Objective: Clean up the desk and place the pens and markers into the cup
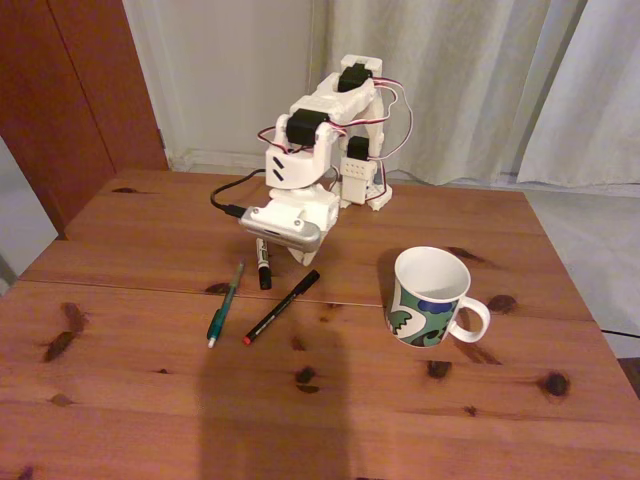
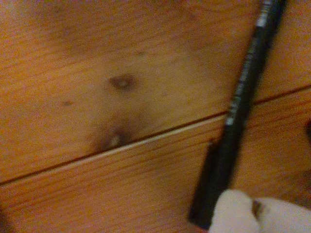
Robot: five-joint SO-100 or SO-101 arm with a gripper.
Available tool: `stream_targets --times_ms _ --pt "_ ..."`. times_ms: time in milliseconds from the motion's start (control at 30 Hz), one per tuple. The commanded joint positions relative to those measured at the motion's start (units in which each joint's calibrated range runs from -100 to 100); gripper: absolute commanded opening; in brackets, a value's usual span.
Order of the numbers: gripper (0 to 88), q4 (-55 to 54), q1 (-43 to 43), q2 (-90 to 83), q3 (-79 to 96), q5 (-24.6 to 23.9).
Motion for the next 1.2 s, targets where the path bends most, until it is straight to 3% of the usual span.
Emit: stream_targets --times_ms 0,200,400,633,1167 --pt "0.6 -0.6 1.7 -0.4 -0.3 0.3" --pt "0.6 -0.6 4.2 -0.2 3.7 -0.2" --pt "0.5 -0.7 0.9 -0.2 4.7 -0.2" --pt "0.5 -11.2 -3.4 3.6 4.9 -4.4" --pt "2.7 -13.5 -1.1 7.1 -0.4 -6.3"
